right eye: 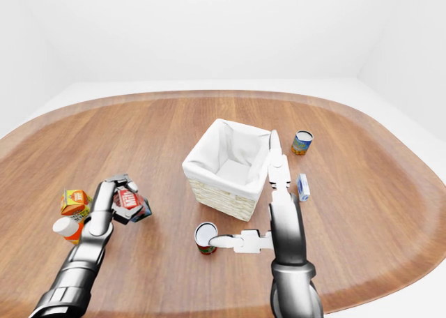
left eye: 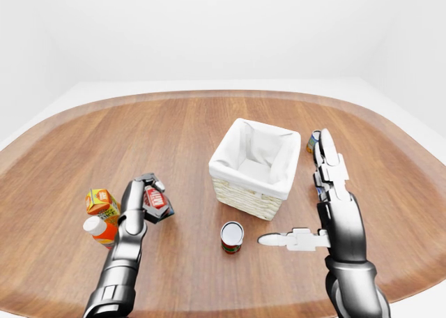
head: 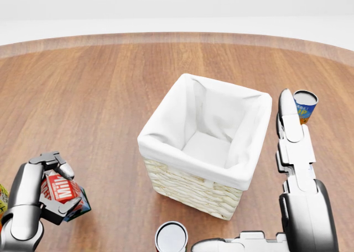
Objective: Pick the milk and place it in the basket.
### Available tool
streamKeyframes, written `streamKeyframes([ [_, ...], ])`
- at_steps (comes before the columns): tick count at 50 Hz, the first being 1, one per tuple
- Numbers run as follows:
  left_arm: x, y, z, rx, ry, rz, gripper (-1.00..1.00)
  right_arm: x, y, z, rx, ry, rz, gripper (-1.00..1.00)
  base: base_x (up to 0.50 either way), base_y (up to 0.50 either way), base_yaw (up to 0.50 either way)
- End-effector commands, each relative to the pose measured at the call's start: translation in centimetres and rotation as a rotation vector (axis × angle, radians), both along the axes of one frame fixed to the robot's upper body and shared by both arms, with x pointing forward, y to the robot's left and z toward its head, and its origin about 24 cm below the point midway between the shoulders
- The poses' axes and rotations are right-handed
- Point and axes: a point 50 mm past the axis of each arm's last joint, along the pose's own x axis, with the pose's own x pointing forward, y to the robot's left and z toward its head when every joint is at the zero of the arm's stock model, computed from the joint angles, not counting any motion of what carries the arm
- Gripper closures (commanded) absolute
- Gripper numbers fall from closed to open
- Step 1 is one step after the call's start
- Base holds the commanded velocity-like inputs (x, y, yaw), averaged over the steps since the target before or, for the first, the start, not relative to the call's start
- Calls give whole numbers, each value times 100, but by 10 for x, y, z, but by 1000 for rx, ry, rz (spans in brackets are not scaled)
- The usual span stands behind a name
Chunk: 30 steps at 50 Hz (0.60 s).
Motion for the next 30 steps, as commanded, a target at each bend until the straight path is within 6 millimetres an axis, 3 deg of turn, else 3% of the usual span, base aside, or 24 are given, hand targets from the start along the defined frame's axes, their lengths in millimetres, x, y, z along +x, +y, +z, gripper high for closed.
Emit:
streamKeyframes([
  [1, 3, -6, 28, 38, -81, -99, 100, 1, 0, -1, 0, 6, 1, -100, 0, 0, 0],
  [18, 2, -6, 34, 64, -96, -116, 100, 2, 1, -3, -2, 10, 1, -100, 0, 0, 0],
  [30, -3, -8, 55, 87, -172, -148, 100, 2, 1, -4, -2, 13, 1, -100, 0, 0, 0],
])
